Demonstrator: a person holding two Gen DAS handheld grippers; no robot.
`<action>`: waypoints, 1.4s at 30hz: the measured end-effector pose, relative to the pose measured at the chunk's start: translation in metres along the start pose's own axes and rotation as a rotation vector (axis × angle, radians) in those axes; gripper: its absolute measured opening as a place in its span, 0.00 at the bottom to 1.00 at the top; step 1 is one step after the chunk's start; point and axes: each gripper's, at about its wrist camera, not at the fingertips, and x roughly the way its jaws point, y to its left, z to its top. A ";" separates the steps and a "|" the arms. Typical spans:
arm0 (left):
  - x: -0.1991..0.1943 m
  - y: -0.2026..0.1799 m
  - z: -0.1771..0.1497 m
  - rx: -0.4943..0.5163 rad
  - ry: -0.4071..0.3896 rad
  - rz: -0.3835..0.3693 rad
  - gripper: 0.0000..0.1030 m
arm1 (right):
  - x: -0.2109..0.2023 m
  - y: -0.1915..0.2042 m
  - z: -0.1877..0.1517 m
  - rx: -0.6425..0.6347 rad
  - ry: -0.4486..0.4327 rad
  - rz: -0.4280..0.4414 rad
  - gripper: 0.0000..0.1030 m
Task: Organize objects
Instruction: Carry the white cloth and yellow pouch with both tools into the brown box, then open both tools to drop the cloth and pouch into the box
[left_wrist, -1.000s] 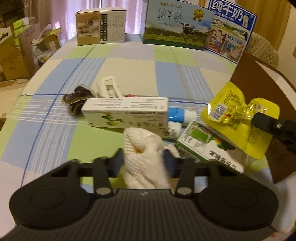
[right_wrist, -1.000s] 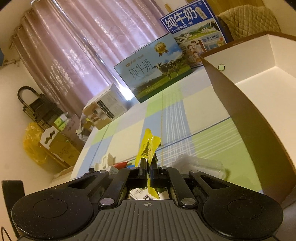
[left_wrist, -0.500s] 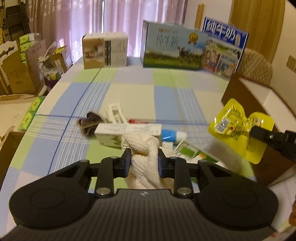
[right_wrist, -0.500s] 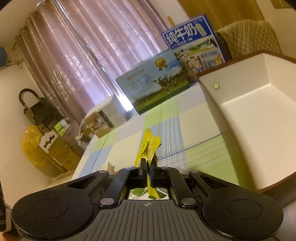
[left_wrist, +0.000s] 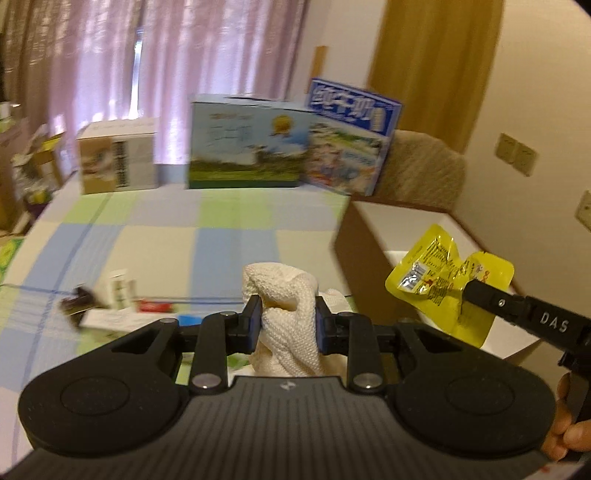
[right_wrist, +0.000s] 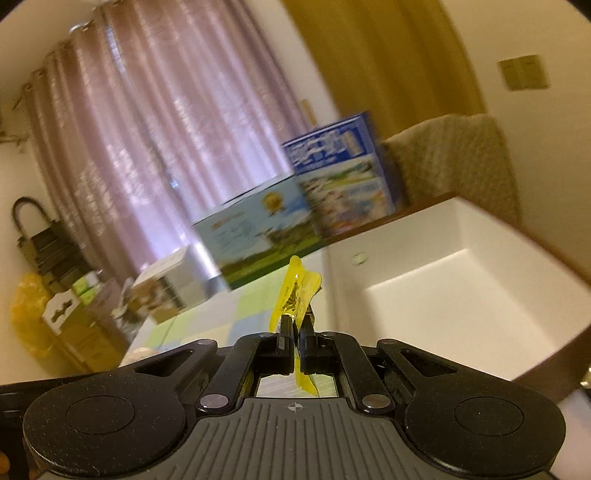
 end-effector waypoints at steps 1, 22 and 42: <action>0.003 -0.008 0.003 0.007 0.000 -0.014 0.24 | -0.003 -0.007 0.003 0.007 -0.009 -0.014 0.00; 0.114 -0.177 -0.001 0.184 0.148 -0.209 0.24 | -0.003 -0.128 0.032 -0.087 0.058 -0.289 0.00; 0.133 -0.180 -0.004 0.199 0.187 -0.178 0.39 | 0.021 -0.147 0.027 -0.119 0.128 -0.312 0.00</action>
